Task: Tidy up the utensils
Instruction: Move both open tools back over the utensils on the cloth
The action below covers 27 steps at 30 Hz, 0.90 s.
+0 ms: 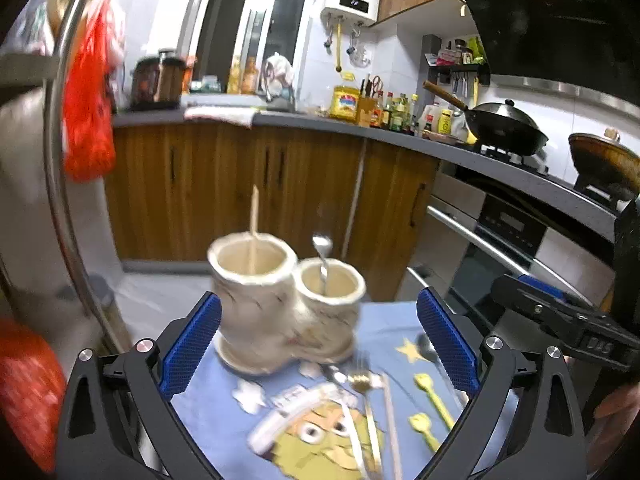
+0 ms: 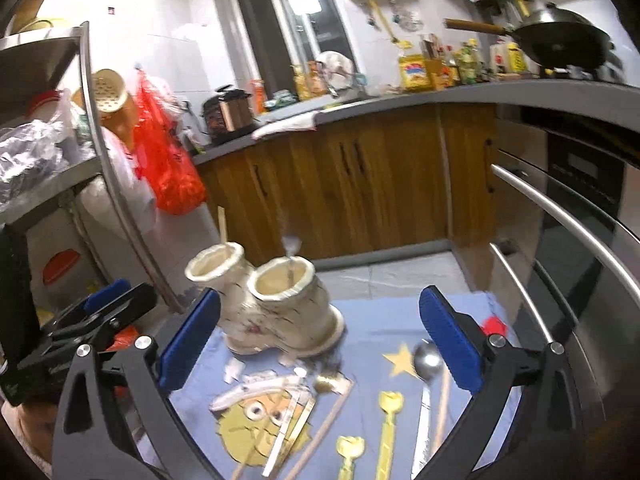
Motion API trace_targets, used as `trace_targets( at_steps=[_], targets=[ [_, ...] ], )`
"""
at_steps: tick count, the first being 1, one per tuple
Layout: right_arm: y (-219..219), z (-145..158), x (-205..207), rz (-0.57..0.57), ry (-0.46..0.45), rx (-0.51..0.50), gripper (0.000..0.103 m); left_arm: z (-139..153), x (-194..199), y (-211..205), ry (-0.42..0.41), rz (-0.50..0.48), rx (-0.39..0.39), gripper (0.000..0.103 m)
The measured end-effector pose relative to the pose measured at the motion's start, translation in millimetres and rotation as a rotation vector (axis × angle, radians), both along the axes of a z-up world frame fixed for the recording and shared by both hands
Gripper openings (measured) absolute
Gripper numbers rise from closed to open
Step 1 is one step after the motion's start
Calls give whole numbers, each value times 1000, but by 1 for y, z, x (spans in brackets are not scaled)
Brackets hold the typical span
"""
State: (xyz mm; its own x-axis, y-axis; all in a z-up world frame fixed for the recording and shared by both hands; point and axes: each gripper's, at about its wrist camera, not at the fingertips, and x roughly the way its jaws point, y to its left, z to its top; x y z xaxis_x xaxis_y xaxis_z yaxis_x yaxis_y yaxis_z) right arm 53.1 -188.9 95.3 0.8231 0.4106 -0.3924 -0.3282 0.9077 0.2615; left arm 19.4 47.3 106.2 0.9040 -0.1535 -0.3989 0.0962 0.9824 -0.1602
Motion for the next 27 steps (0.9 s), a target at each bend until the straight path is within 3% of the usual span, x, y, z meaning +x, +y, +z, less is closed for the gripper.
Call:
trace_targets(
  at_steps=[4,13,20,23,27],
  targets=[
    [-19,-30,5,-97,17,-83,99,-29,5,-6,47,22,-4,97],
    [-48,-92,44,-128,161,-207,98,-81,25,-14,142,-13,60,97],
    [-56,-112,53,-100,241,-248,98,-108,42,-32,264,-104,93,97],
    [-54,-118,55,-79,268,-248,98,-121,48,-35,337,-98,114,97],
    [-49,-124,61,-47,306,-245,97,-133,55,-28,422,-97,66,94]
  ],
)
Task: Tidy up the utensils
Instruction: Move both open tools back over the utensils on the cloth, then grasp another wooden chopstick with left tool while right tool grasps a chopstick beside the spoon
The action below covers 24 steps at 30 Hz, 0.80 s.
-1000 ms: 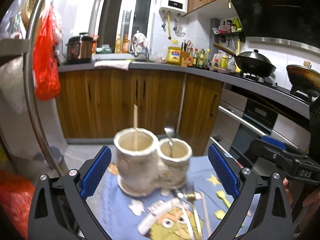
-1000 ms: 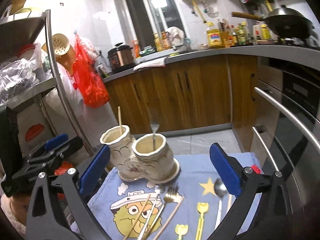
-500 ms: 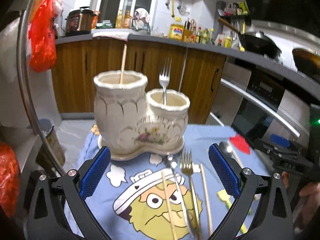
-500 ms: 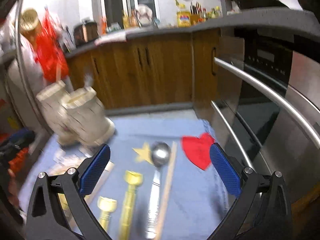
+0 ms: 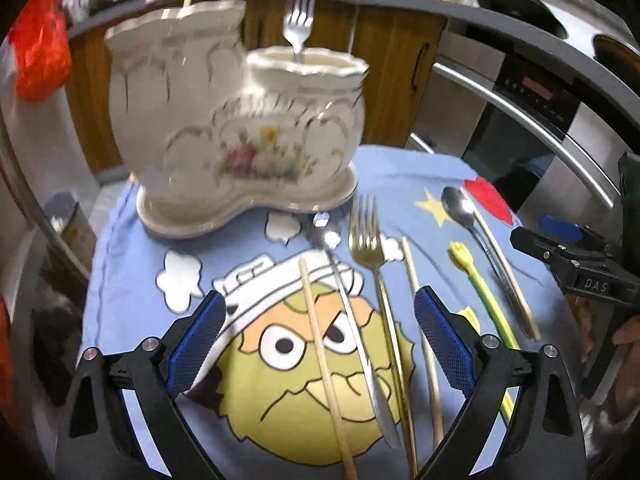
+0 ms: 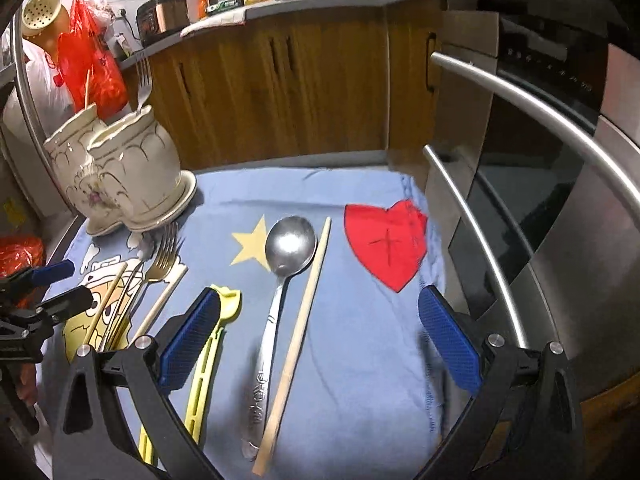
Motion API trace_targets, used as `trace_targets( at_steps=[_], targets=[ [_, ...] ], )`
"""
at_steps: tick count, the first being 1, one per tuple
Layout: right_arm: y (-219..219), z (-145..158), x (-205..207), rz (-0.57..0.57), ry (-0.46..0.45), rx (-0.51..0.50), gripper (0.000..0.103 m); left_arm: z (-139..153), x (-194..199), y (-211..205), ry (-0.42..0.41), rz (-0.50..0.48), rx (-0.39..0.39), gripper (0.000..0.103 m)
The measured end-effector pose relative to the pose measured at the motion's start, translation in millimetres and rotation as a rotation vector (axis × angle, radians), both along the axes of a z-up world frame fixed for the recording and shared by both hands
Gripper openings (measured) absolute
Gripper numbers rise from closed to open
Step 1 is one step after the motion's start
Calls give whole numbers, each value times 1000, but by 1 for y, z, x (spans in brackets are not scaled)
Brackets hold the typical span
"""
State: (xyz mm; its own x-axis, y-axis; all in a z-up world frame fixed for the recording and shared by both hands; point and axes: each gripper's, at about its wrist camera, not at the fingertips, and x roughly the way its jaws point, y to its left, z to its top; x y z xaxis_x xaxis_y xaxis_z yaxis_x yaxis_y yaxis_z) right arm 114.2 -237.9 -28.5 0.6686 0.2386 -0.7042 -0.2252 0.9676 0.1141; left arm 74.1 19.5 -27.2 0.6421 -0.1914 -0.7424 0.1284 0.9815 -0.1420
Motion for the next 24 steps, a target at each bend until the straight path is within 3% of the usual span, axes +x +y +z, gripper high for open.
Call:
trace_targets(
  at_steps=[2,4,6,8,10,13,15,24],
  targets=[
    [1,-1,2,2,2,3,90,-3,2,3,19,8,-9,85],
    [3,-3,5,5,16,-6,78,-7,5,6,47,18,-5,65],
    [3,-5,8,-2,26,-14,70,-9,7,7,67,18,-4,58],
    [3,-8,10,0,47,-10,55,-10,7,6,71,7,0,49],
    [3,-10,12,-7,52,-17,44,-10,7,2,68,-11,18,34],
    [4,-13,14,-6,50,-28,35,-11,7,-2,75,-36,19,24],
    [6,-15,16,-3,70,-34,24,-13,7,-3,96,-41,15,22],
    [7,-14,11,17,107,-37,21,-14,-7,0,154,-70,-15,19]
  ],
)
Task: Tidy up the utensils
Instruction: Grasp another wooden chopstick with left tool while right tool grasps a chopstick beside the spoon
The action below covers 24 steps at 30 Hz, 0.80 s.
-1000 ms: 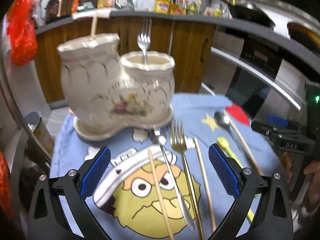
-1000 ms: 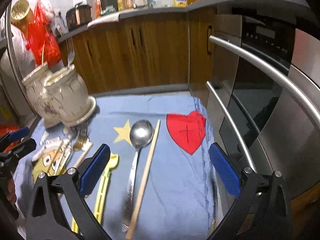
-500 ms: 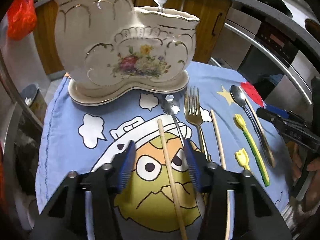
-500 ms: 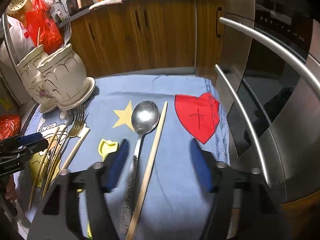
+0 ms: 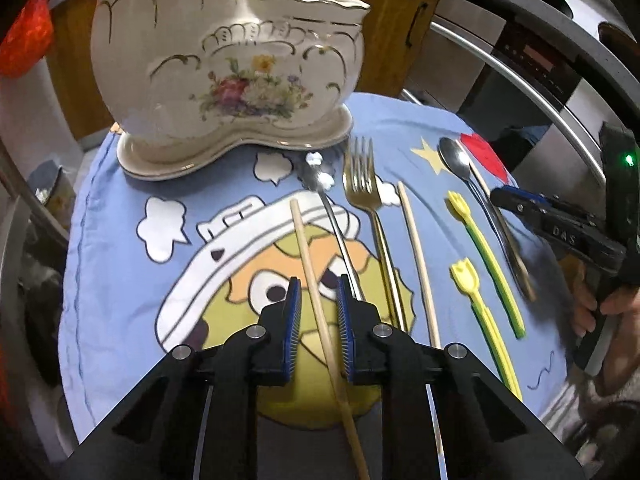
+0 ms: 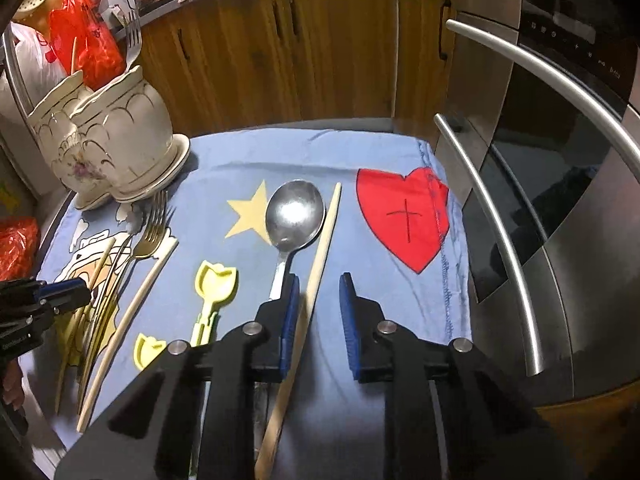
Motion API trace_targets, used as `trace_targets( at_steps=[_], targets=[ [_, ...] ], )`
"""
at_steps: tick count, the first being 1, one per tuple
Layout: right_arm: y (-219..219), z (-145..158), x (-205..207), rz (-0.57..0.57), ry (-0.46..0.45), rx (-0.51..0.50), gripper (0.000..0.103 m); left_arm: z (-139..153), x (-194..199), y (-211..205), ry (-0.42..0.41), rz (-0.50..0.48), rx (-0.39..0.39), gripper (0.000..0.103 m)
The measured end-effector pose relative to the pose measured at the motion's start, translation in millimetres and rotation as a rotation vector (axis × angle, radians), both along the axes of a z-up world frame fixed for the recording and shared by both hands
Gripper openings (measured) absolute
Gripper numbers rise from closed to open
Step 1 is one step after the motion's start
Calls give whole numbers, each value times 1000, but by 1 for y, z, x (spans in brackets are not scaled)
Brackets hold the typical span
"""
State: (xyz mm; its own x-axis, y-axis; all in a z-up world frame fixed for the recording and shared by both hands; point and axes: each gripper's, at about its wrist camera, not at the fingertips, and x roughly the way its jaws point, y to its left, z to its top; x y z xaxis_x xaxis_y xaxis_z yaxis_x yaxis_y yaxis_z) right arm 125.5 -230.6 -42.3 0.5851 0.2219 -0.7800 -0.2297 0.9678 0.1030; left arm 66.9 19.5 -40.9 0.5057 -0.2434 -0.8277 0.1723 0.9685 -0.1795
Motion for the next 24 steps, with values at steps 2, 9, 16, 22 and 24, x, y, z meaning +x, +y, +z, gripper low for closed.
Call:
trace_targets(
  at_steps=[2,9,16,22,24],
  targets=[
    [1,0,-1,9,3,-11,18,0,-5,-3,-1,-11,27,19],
    [5,-3,-5,26,23,-24,17,0,-17,-5,-2,-27,49,19],
    [6,-6,-6,21,19,-33,15,-1,-23,-4,-28,-28,84,9],
    [11,-7,-8,30,0,-72,13,-2,-18,-7,-62,-29,103,7],
    [11,-7,-8,30,-5,-69,10,-3,-17,-10,-75,-33,123,7]
  ],
)
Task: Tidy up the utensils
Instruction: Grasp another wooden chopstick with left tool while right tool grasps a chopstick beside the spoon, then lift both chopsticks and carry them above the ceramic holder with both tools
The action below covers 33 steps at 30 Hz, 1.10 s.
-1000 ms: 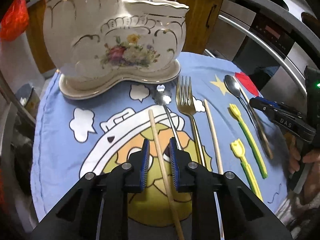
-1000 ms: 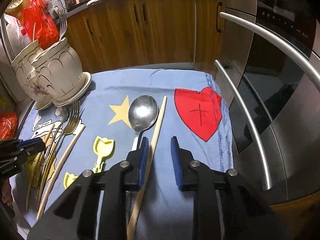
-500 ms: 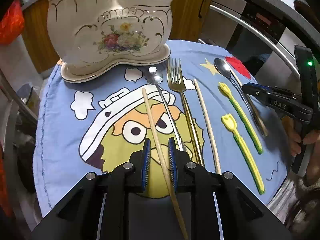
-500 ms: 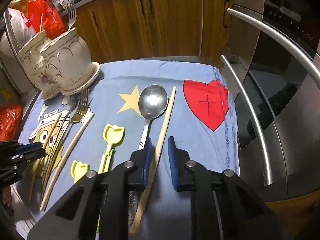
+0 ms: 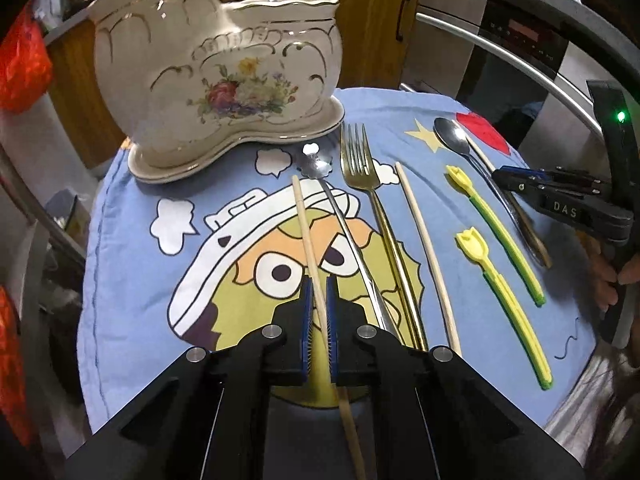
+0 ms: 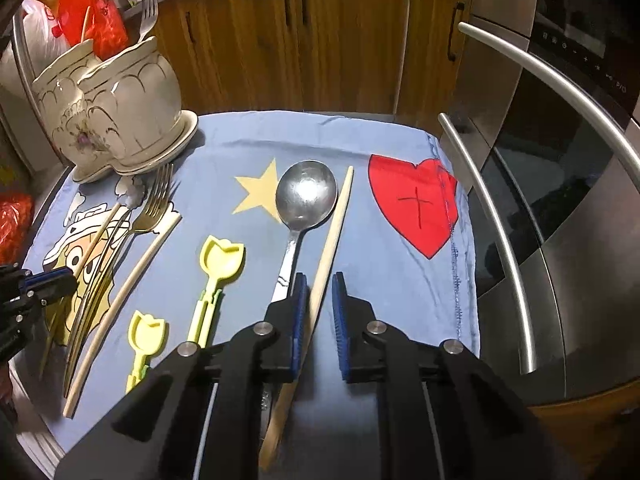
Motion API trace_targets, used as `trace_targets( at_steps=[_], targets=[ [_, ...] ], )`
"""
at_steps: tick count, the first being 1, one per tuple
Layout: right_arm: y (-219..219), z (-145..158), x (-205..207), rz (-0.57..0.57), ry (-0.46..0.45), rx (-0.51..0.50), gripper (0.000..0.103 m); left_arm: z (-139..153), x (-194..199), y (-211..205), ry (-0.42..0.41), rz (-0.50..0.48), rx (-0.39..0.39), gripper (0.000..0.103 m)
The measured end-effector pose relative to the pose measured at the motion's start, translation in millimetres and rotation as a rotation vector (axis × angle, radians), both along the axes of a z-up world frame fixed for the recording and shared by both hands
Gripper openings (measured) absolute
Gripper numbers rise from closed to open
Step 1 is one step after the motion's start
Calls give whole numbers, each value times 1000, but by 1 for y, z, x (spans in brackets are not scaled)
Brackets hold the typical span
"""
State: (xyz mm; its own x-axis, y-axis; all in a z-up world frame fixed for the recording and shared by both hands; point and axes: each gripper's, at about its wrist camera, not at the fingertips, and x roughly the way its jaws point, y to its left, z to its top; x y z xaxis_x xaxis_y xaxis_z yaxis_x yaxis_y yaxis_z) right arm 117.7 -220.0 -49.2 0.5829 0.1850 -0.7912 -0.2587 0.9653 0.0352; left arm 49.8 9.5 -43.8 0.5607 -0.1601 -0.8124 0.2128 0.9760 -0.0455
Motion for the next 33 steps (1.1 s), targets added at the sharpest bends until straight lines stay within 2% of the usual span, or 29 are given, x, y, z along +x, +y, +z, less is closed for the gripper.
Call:
trace_targets(
  at_steps=[9,19,26,30,33],
  targets=[
    [-6,5,2,-30,-7,47,6,2,3,1,-4,0,-22,5],
    [-16,33,-8,-50,-132,130,5,23,-4,9,-73,-5,-105,5],
    [-16,50,-17,-21,-210,214,5,44,-13,19,-161,-12,-144,5],
    [-14,63,-24,18,-263,284,5,56,-16,28,-208,-12,-194,5],
    [-9,72,-31,45,-313,298,5,62,-17,31,-235,-15,-206,5]
  ],
)
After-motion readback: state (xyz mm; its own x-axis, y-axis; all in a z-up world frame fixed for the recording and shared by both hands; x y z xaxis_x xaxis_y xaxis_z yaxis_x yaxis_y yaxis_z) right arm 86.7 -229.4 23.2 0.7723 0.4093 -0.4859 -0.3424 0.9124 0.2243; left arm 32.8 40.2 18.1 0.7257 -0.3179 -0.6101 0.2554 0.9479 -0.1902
